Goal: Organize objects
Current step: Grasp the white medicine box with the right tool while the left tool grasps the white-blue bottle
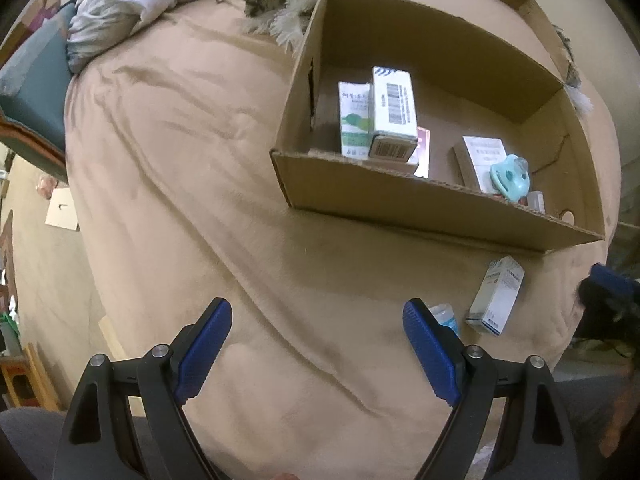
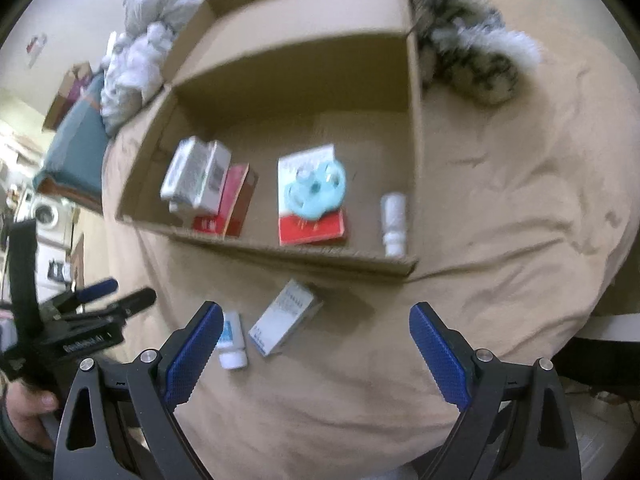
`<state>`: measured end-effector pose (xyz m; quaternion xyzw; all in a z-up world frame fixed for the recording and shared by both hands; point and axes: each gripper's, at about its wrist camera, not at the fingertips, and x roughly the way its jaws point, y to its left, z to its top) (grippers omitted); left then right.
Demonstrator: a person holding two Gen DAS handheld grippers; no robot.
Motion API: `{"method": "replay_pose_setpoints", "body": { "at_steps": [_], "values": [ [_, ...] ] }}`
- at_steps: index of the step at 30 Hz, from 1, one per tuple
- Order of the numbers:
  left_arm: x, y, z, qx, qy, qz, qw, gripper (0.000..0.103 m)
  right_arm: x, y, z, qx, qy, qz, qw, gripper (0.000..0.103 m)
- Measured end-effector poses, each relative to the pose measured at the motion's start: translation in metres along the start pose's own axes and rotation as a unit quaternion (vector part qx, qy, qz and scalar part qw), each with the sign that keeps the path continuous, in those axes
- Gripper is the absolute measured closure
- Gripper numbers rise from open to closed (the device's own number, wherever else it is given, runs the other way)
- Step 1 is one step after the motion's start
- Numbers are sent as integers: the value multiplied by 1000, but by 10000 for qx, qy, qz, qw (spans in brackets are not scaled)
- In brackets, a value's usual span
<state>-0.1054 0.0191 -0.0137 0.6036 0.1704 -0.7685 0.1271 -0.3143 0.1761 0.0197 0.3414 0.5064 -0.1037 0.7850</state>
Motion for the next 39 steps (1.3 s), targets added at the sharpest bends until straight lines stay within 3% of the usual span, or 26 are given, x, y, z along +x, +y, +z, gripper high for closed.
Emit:
{"method": "replay_pose_setpoints", "body": {
  "at_steps": [4, 8, 15, 21, 23, 25, 32, 39],
  "values": [
    [2, 2, 1, -6, 72, -37, 10000, 17, 29, 24, -4, -682, 512, -236, 9961, 3],
    [3, 3, 1, -40, 84, -36, 10000, 17, 54, 47, -8, -1506, 897, -608, 9826, 3],
    [7, 8, -2, -115, 161, -61, 9998, 17, 77, 67, -13, -2377, 1175, -1014, 9589, 3],
    [11, 9, -4, -166, 200, 9, 9997, 17, 94, 82, -16, -2721, 1295, -1158, 9465, 4],
    [12, 9, -4, -181, 203, 39, 9996, 17, 96, 86, -17, -2772, 1319, -1117, 9451, 22],
    [14, 9, -4, -196, 210, 60, 9996, 17, 96, 89, -18, -2839, 1296, -1172, 9428, 29],
    [15, 9, -4, -286, 215, 73, 9993, 17, 85, 87, -20, -2778, 1215, -1031, 9473, 30],
    [19, -4, -3, -323, 238, -3, 9992, 17, 44, 70, -25, -2348, 836, -538, 9670, 30]
  ]
}}
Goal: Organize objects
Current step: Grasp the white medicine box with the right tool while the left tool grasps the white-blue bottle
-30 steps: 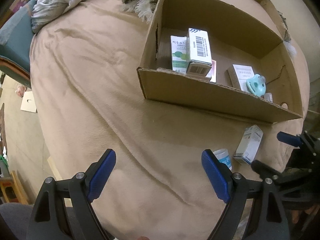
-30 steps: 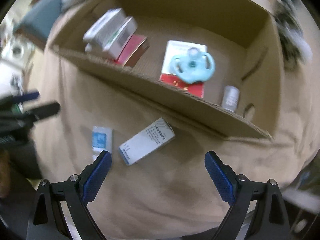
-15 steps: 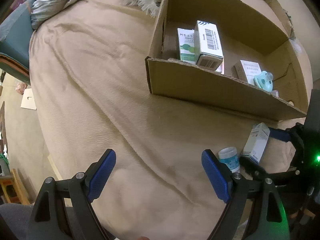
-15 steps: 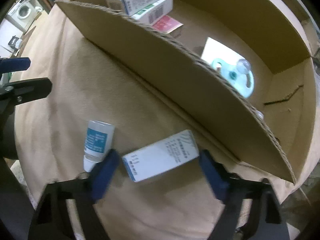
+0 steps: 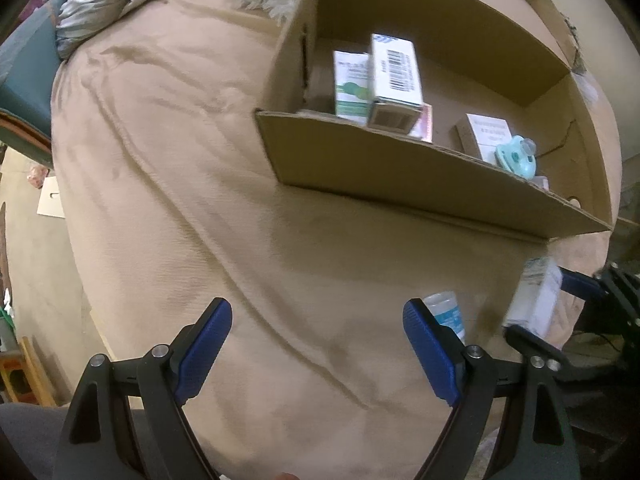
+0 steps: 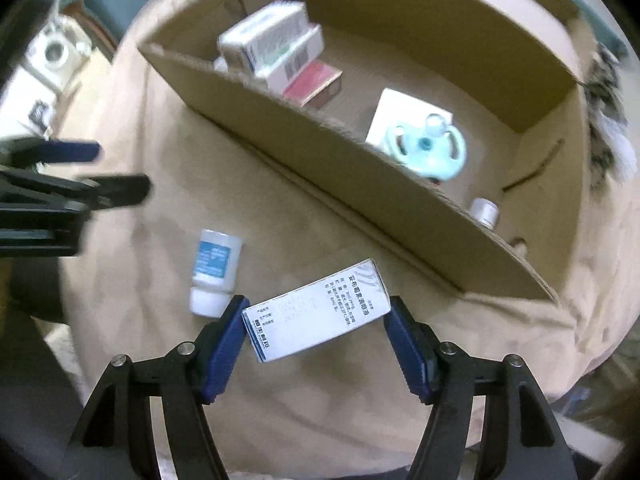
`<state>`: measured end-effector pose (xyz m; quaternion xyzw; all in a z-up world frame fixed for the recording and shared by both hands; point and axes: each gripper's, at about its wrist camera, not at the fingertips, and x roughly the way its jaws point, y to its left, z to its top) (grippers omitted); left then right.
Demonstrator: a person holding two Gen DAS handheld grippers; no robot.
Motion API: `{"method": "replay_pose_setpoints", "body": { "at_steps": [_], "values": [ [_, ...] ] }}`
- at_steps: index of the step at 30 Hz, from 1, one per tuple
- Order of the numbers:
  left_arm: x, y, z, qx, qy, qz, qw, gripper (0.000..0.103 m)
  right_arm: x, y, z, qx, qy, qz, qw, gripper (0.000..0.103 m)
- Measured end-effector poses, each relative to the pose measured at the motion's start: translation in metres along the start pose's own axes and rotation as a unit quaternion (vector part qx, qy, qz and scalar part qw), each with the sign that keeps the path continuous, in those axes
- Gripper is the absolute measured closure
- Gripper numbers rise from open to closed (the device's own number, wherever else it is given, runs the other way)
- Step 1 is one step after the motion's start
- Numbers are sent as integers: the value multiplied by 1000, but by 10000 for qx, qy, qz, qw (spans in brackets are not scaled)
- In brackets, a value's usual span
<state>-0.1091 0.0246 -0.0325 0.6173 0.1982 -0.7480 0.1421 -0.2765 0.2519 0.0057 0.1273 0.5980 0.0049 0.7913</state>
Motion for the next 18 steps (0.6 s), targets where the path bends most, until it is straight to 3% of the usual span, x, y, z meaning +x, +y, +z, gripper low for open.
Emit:
{"method": "replay_pose_setpoints", "body": {
  "at_steps": [10, 15, 18],
  "values": [
    [8, -27, 4, 32, -81, -100, 9999, 17, -71, -42, -15, 1087, -1289, 676, 9834, 30],
    [10, -51, -1, 247, -68, -146, 9996, 17, -65, -52, 11, 1354, -1533, 569, 9772, 30],
    [0, -65, -4, 125, -225, -94, 9996, 17, -69, -66, 1, 1521, -1595, 573, 9737, 30]
  ]
}}
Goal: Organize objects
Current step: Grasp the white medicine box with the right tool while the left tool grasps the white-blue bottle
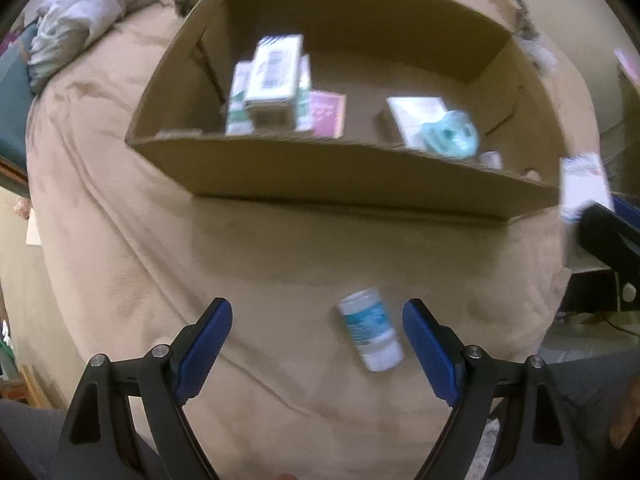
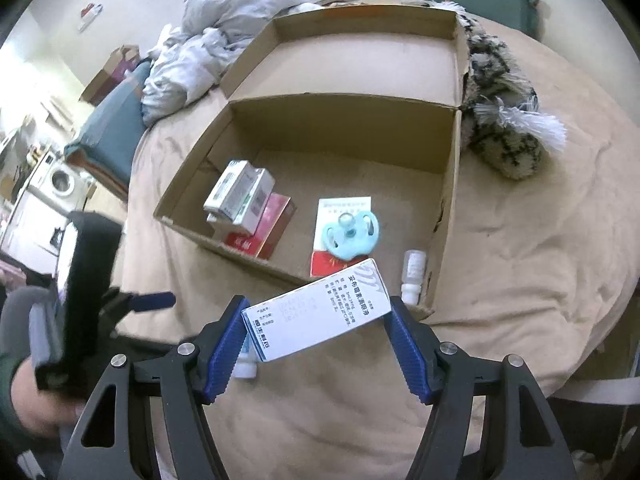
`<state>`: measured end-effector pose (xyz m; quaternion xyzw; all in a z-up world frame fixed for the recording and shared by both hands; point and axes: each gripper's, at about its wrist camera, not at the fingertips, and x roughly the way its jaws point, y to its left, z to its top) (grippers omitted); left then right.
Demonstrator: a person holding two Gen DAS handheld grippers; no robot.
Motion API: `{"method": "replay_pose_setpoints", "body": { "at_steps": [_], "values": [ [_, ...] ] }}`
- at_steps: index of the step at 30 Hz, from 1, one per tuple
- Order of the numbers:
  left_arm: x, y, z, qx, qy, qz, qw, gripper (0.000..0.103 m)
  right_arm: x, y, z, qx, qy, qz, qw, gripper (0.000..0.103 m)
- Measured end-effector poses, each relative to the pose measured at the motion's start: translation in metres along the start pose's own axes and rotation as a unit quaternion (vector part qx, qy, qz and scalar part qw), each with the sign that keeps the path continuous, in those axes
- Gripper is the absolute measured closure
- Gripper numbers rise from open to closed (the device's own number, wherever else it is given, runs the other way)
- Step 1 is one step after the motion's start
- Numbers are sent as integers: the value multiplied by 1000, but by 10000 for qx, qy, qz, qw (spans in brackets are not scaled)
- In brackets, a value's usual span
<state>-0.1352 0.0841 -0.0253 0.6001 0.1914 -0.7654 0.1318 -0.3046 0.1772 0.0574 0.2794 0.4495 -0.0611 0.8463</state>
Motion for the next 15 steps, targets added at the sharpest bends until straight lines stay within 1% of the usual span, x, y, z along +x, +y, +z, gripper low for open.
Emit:
{"method": "replay_pose_setpoints", "body": {
  "at_steps": [2, 9, 12, 15],
  "values": [
    [3, -9, 1, -47, 101, -13, 9999, 17, -2, -1, 0, 58, -40, -5, 10000, 30],
    [37, -28, 0, -394, 593, 59, 9974, 18, -4, -3, 4, 158, -154, 16, 9998, 30],
    [45, -38, 0, -384, 624, 180, 9972, 18, -4, -4, 5, 191, -135, 8, 9997, 30],
    [51, -47, 1, -386, 712, 201, 9965, 21, -3, -4, 6, 188, -113, 8, 9998, 30]
  ]
}}
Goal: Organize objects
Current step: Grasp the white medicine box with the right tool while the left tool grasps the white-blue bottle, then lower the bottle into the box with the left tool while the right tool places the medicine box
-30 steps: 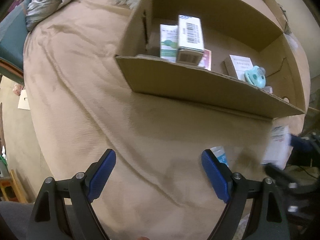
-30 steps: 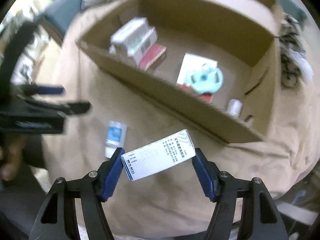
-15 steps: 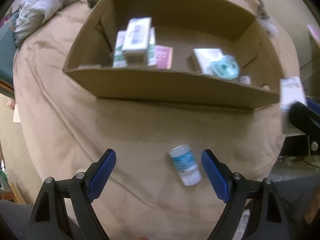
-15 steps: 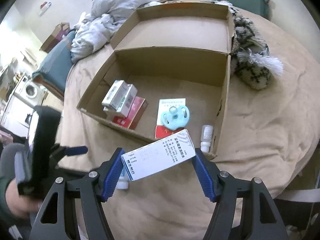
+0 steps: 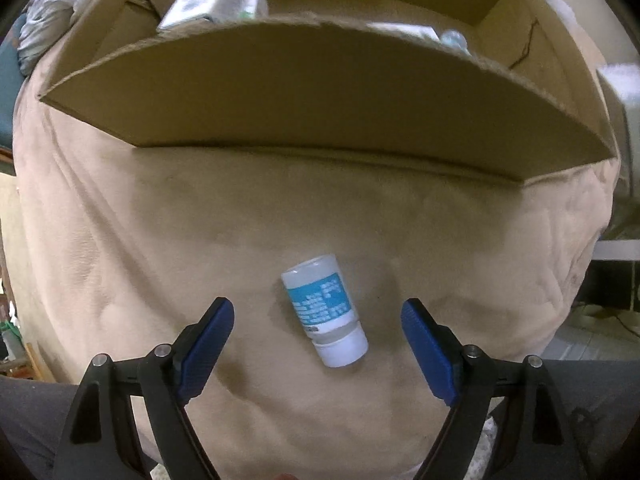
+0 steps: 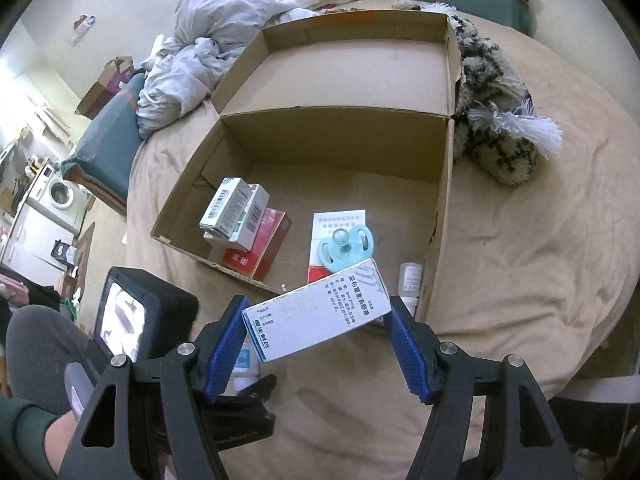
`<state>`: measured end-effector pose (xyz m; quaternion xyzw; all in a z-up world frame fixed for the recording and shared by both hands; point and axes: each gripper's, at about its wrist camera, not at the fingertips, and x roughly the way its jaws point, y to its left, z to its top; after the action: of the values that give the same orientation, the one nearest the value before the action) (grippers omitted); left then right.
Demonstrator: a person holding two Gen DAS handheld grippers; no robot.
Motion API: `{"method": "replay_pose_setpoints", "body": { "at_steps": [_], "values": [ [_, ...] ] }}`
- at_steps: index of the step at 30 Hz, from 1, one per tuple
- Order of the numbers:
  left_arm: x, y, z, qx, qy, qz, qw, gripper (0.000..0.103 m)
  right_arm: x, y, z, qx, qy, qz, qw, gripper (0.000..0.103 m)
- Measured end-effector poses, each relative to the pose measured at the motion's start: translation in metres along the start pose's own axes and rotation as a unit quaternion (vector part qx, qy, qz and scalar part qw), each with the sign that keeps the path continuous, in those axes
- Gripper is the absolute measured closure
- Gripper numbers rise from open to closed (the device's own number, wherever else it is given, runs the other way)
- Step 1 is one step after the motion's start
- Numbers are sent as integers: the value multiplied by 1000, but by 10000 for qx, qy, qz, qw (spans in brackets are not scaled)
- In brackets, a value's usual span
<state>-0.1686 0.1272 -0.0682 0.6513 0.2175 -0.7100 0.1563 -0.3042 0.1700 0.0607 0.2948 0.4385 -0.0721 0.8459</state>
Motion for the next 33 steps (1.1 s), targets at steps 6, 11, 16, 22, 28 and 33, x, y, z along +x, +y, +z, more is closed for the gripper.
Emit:
{"method": "replay_pose_setpoints", "body": {
  "at_steps": [6, 11, 16, 22, 28, 33],
  "values": [
    [7, -17, 3, -2, 66, 88, 9999, 48, 3, 5, 0, -99, 57, -5, 9999, 30],
    [6, -26, 6, 22, 11, 206, 9998, 75, 3, 5, -1, -101, 53, -24, 9999, 30],
    [1, -33, 8, 25, -20, 213, 9998, 76, 4, 6, -3, -102, 78, -44, 9999, 30],
    [-9, -34, 13, -70, -88, 203, 9997, 76, 6, 5, -5, -65, 71, -59, 9999, 30],
    [-24, -32, 19, -90, -266, 224, 9994, 76, 6, 6, -6, -91, 74, -91, 9999, 30],
    [-35, -32, 27, -174, -351, 207, 9990, 76, 7, 6, -7, -108, 86, -121, 9998, 30]
  ]
}}
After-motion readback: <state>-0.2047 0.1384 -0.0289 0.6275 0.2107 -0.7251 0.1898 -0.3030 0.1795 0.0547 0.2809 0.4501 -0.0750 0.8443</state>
